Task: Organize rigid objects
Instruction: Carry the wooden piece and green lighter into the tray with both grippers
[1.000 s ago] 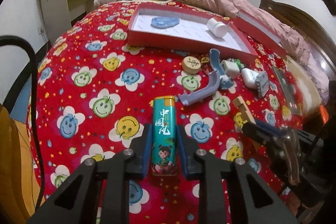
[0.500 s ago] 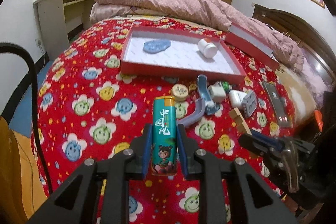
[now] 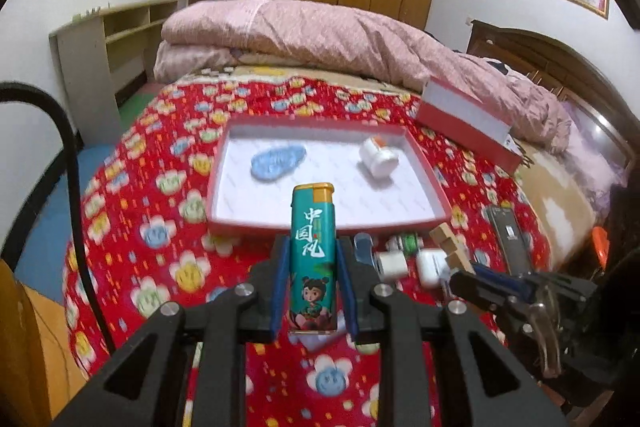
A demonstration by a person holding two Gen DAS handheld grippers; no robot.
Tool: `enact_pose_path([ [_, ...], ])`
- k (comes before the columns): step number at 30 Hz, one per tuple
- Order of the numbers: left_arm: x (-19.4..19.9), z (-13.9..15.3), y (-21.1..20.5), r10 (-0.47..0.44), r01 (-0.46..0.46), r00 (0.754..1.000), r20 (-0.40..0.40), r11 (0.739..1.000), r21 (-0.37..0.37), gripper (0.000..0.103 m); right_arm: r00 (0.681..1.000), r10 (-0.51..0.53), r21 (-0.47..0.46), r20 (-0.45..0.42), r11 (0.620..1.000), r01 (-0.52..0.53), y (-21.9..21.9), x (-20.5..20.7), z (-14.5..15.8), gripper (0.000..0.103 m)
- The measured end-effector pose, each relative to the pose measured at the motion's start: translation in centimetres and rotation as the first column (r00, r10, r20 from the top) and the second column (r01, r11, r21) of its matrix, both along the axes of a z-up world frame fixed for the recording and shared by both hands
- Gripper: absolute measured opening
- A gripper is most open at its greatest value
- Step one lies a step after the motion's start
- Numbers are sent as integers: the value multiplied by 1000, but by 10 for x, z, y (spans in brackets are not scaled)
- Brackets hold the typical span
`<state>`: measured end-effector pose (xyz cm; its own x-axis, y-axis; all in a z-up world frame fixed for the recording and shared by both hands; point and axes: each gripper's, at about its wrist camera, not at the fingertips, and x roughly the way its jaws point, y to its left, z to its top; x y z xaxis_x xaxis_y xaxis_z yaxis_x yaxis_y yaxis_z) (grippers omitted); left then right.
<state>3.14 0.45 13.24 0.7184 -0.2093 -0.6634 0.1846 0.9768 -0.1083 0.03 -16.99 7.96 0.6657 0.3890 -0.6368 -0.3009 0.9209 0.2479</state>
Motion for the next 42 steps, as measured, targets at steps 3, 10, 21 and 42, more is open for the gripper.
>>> enact_pose_path([
  [3,15,12,-4,6,-7,1000,12,1000,22,24,1000,-4,-27,3,1000,4,-2,14,10,12],
  [10,51,18,-11,17,-16,1000,-10,999,42,24,1000,-30,-41,-5,999,30,-9,50,21,12],
  [21,104,-21,-23,35,-27,994,-106,997,72,24,995,-76,-31,-61,997,75,-22,95,-1,12],
  [42,159,-87,-37,58,-30,979,-196,989,142,24,983,-134,-64,-127,990,126,-33,151,-44,12],
])
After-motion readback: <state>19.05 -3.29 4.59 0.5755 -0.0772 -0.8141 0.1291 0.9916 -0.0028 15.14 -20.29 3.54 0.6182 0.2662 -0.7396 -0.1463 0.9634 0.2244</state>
